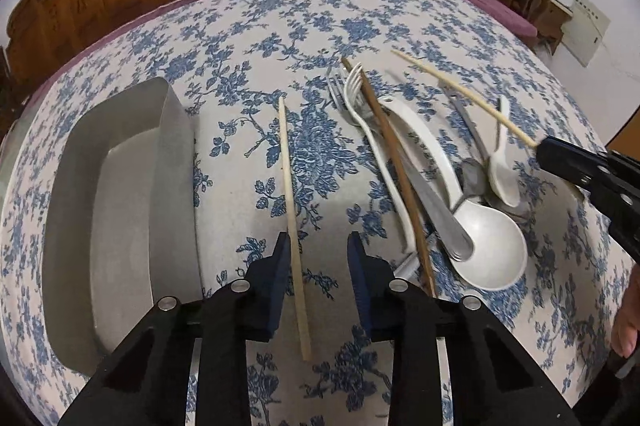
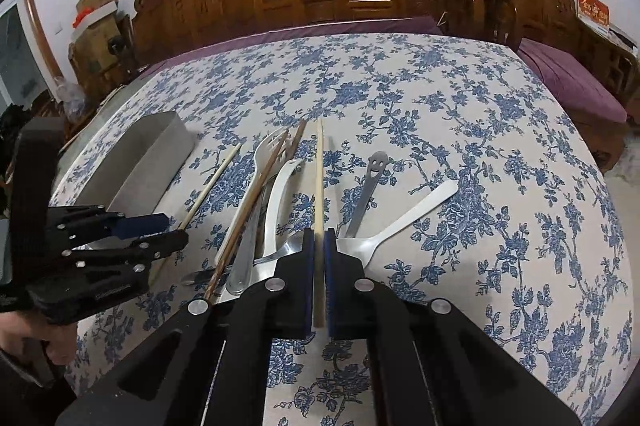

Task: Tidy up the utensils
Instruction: 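Carry the chopstick into the metal tray and open the left tool while right carries its chopstick over the tray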

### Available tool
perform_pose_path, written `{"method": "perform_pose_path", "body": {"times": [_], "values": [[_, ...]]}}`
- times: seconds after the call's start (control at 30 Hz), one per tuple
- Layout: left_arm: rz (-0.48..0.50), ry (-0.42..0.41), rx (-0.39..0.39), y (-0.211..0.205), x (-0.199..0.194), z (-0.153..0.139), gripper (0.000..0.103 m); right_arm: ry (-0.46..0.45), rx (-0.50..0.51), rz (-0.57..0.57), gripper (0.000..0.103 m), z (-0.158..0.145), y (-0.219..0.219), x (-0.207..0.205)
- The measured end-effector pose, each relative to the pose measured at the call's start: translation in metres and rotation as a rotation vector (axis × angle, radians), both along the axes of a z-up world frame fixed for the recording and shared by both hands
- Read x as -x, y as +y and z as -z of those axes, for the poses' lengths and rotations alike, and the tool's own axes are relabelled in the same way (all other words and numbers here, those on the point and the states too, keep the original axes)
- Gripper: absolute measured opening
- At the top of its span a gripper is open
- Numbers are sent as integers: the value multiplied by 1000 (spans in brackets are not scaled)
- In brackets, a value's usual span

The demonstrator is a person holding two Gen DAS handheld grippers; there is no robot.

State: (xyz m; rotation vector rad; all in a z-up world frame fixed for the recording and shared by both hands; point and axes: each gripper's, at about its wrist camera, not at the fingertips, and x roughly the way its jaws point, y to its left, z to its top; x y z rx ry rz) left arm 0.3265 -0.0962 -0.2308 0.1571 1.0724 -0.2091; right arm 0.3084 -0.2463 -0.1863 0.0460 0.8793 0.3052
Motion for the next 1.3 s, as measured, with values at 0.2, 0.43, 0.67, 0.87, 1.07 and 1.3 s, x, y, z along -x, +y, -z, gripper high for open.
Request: {"method": "perform_pose_path", "body": {"times": [0.2, 0.43, 0.67, 0.87, 1.07, 1.3], "values": [[-30, 50, -4, 6, -11, 11, 20, -8, -3, 1, 6, -2, 0, 2], [-22, 62, 4, 5, -11, 12, 5, -12, 5, 0, 6, -1, 3, 7], [-31, 26, 50, 14, 2, -10, 4, -17, -8, 11, 6, -7, 4, 18], [-23, -24, 69, 23, 14, -40, 4, -52, 3, 2, 6, -27, 19, 32], [-25, -63, 71, 42, 21, -65, 4, -55, 20, -8, 6, -38, 37, 40], [-54, -77, 66, 77, 25, -76, 4, -68, 27, -45, 6, -51, 68, 46]]}}
